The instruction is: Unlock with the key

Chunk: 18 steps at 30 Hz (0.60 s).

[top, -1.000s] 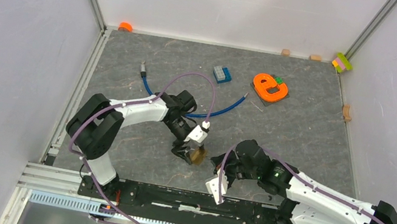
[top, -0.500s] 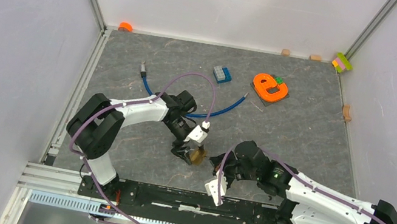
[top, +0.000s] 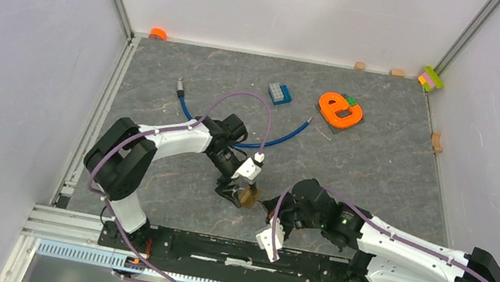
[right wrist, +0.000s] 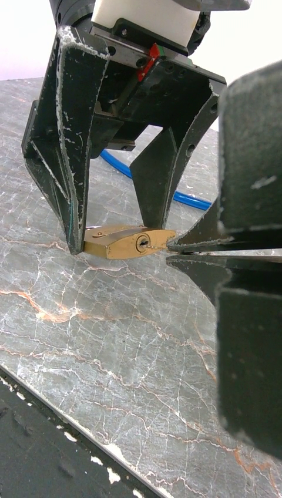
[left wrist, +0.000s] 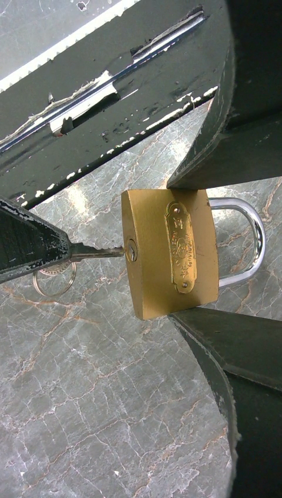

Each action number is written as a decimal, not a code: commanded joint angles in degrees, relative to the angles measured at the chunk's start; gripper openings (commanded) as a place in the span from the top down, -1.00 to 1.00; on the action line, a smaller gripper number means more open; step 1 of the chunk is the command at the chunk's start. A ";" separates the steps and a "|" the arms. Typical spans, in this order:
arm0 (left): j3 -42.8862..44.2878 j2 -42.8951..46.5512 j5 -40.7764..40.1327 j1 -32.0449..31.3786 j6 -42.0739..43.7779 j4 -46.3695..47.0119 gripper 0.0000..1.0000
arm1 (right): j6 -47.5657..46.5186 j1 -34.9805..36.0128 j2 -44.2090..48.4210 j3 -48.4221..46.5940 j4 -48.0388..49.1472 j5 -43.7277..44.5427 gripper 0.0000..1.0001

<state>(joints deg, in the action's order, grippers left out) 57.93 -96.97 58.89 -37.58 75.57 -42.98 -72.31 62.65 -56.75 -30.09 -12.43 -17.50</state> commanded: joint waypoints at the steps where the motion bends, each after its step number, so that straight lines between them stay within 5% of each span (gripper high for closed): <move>1: 2.71 0.12 5.24 0.10 2.25 0.06 0.96 | -0.46 0.45 -0.51 0.29 2.56 -0.50 1.00; 18: 2.20 0.35 5.55 0.14 2.77 0.03 0.96 | -0.65 0.50 -0.73 0.47 3.19 0.85 1.00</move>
<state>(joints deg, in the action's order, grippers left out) 57.93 -96.99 59.05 -37.58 76.01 -42.98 -72.31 62.89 -57.49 -30.09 -11.20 -17.26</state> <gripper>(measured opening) 0.741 0.009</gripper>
